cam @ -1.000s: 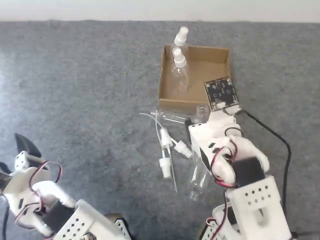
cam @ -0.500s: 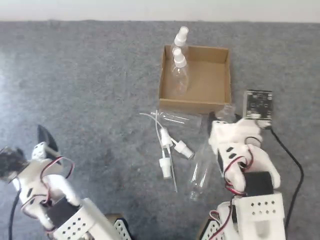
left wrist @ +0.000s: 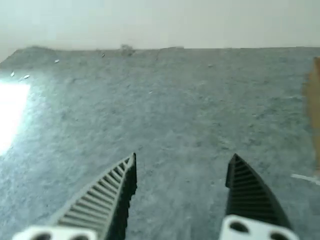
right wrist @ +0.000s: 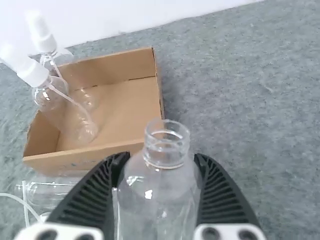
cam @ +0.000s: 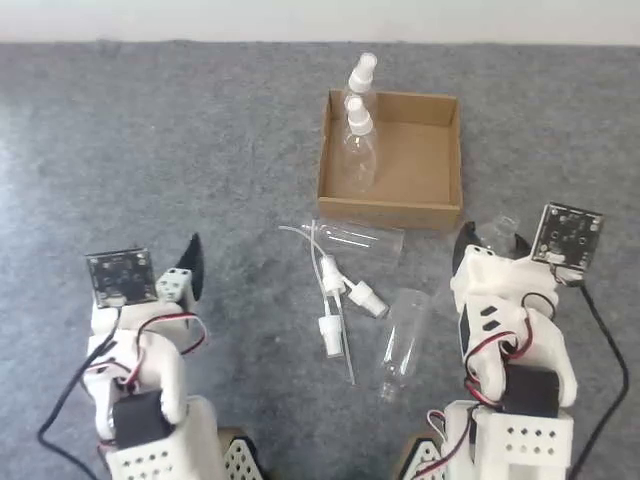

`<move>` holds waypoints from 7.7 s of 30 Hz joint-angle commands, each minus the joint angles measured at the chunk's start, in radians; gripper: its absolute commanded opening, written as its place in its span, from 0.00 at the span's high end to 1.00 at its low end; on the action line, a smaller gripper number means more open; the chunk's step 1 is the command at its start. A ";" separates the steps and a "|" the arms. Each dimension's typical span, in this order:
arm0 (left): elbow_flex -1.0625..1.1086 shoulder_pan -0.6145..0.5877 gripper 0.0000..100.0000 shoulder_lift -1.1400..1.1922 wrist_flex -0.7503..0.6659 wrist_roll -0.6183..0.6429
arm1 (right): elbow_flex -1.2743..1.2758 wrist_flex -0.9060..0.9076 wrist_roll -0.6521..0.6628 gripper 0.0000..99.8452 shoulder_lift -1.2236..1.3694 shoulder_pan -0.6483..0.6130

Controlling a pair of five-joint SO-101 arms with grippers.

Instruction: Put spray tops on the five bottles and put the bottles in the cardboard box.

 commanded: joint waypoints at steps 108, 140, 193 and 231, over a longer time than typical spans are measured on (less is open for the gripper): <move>-1.422 0.942 0.85 2.202 0.308 -0.945 | 0.138 -0.283 0.195 0.94 -0.025 0.389; -1.738 0.750 0.99 2.128 0.807 -0.497 | 0.138 -0.282 0.196 0.94 -0.025 0.387; -0.720 -0.094 0.84 1.498 0.238 -0.446 | 0.172 -0.282 0.252 0.94 -0.018 0.286; -1.161 -0.118 0.80 1.783 0.660 -0.559 | 0.172 -0.280 0.253 0.94 -0.016 0.271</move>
